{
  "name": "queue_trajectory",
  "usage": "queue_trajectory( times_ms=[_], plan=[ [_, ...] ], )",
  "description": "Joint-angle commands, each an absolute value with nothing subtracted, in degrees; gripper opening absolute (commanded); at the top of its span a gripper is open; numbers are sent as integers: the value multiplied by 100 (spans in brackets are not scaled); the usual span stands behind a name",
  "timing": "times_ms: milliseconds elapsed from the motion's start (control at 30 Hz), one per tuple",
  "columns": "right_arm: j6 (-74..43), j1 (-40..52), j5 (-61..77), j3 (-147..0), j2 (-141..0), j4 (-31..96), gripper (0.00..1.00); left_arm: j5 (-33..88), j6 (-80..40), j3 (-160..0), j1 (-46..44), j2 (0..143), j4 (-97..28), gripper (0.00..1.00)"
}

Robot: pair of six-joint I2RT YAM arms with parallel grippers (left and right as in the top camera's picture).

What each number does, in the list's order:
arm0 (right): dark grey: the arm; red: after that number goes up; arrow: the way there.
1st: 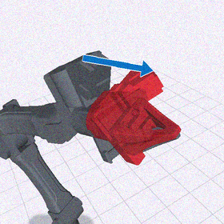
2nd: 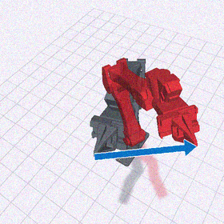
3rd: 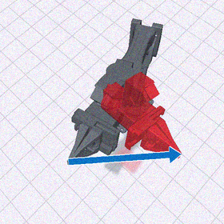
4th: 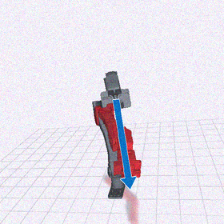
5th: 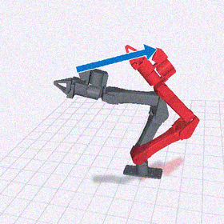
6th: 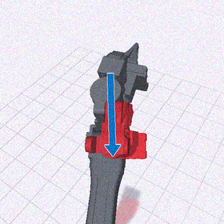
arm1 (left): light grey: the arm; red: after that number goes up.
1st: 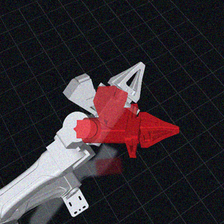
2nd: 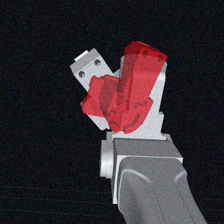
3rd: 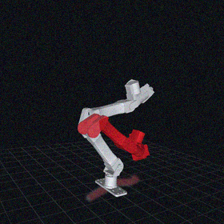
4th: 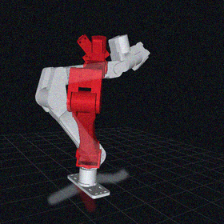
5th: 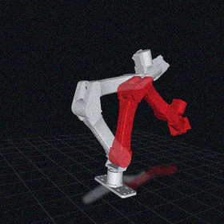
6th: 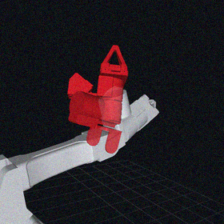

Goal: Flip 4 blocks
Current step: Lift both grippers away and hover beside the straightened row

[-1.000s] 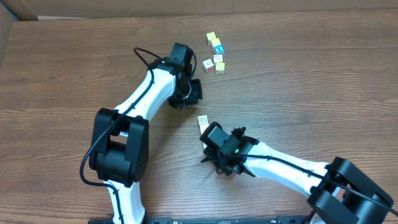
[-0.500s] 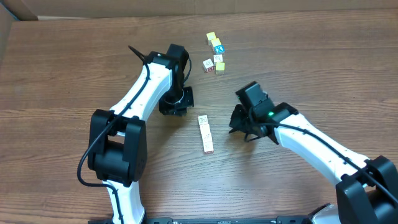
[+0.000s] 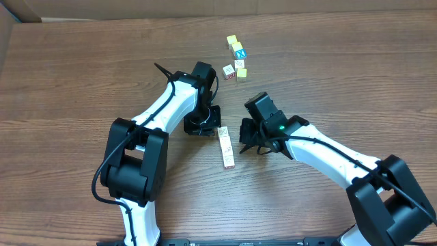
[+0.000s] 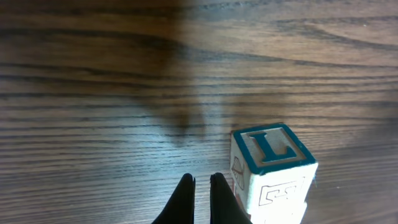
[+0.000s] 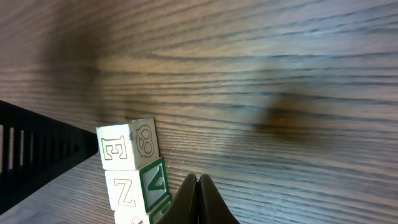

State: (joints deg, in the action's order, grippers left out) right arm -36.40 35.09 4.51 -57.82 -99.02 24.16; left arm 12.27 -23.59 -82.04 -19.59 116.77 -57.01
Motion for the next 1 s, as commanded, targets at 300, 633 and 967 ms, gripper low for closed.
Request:
queue_trajectory(
  times_ms=[300,633,967],
  plan=[
    [-3551,3540,392,-5848,-9915,2386,4,1483,-2379,-8167,-2058,11734,-5924,4],
    [-3551,3529,325,-5846,-9915,2491,5,1441,-2488,-8149,-2233,11734,-5819,4],
    [-3548,3522,268,-5848,-9915,2497,5,1295,-2480,-8152,-2185,11732,-5924,4]
  ],
)
